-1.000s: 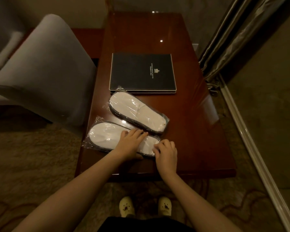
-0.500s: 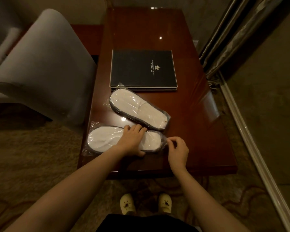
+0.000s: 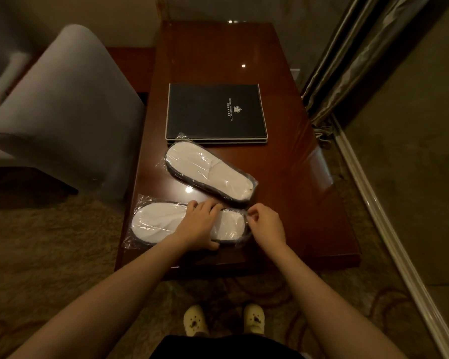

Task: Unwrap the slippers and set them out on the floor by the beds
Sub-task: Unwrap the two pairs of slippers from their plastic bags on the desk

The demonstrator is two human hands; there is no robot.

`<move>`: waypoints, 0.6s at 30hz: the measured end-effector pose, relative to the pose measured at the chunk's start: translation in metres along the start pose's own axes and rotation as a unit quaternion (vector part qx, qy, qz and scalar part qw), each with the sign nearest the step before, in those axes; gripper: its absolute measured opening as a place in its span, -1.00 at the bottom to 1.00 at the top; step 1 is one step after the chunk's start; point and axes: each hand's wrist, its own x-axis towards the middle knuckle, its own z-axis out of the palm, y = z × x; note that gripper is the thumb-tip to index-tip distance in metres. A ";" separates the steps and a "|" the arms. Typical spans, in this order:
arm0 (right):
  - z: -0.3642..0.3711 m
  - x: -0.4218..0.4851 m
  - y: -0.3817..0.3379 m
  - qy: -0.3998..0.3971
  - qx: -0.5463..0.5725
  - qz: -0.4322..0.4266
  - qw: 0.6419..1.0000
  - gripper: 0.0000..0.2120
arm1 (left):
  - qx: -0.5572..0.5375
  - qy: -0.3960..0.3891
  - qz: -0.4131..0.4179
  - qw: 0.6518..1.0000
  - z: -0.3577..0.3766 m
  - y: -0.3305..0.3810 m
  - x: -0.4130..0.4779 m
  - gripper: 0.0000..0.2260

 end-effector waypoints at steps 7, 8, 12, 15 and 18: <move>-0.016 0.009 0.013 0.100 0.245 0.059 0.963 -0.91 | -0.057 0.065 0.010 0.996 -0.022 0.003 -0.006 -0.13; -0.018 0.011 0.012 0.091 0.334 0.130 0.929 -0.91 | -0.063 0.076 0.018 0.995 -0.025 0.005 -0.006 -0.13; -0.030 0.003 0.005 -0.023 0.412 0.227 0.882 -0.81 | -0.059 0.085 0.020 0.994 -0.028 0.007 -0.008 -0.12; -0.040 -0.010 0.004 -0.063 0.317 0.132 0.937 -0.63 | -0.053 0.096 0.002 0.994 -0.029 0.003 -0.010 -0.10; -0.040 -0.018 0.007 -0.107 0.280 0.109 0.948 -0.69 | -0.052 0.103 -0.007 0.993 -0.030 0.005 -0.009 -0.10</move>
